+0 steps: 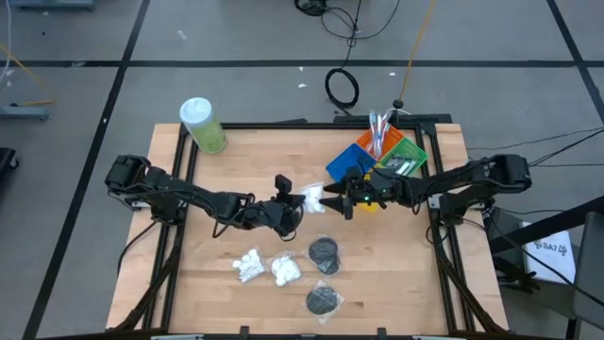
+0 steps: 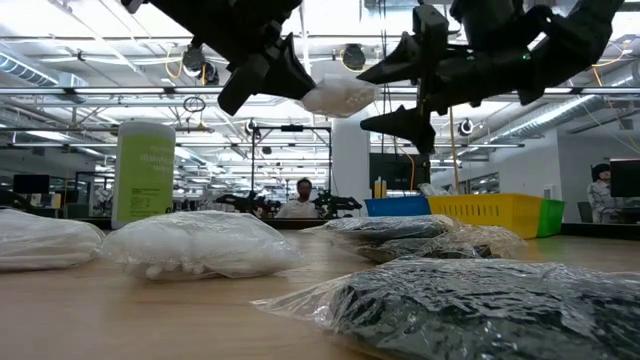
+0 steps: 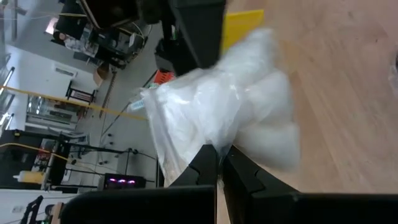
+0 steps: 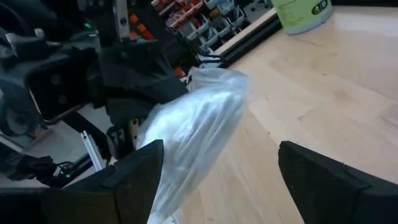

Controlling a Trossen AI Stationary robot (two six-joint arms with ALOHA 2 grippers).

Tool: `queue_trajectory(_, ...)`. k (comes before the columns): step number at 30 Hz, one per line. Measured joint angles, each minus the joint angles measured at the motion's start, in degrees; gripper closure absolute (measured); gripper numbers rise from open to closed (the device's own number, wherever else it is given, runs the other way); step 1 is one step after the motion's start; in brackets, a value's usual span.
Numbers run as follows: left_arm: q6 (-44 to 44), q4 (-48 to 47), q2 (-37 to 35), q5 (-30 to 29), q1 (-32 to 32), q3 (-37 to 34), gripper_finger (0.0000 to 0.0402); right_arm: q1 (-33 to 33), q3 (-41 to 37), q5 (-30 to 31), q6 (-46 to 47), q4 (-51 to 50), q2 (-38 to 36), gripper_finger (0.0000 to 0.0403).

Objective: Pick & Place Travel size toiletries
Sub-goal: Put the cotton pack into the blue bin

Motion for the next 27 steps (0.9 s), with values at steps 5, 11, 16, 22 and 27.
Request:
queue_trajectory(5, -1.0, 0.0, 0.0, 0.1, 0.0, 0.0, 0.0401, 0.0, 0.0, -2.5, 0.3, 8.2, 4.3, 0.0104)
queue_trajectory(11, -1.7, 0.0, 0.0, 0.2, 0.0, 0.0, 0.0401, 0.0, 0.0, -4.4, 1.0, 11.7, 5.9, 0.0154)
queue_trajectory(16, -4.3, 0.2, 0.0, 0.2, 0.0, 0.0, 0.0401, 0.0, 0.0, -4.4, -1.0, 11.7, 5.9, 0.0250)
queue_trajectory(22, -10.4, 4.5, 0.0, 0.2, -1.0, -0.1, 0.0393, -0.4, 0.0, -4.4, -6.5, 11.4, 5.8, 0.0378)
queue_trajectory(27, -12.5, 9.4, -0.9, 0.0, -3.7, -0.1, 0.0378, -3.3, 0.1, -5.3, -7.7, 6.6, 2.7, 0.0372)
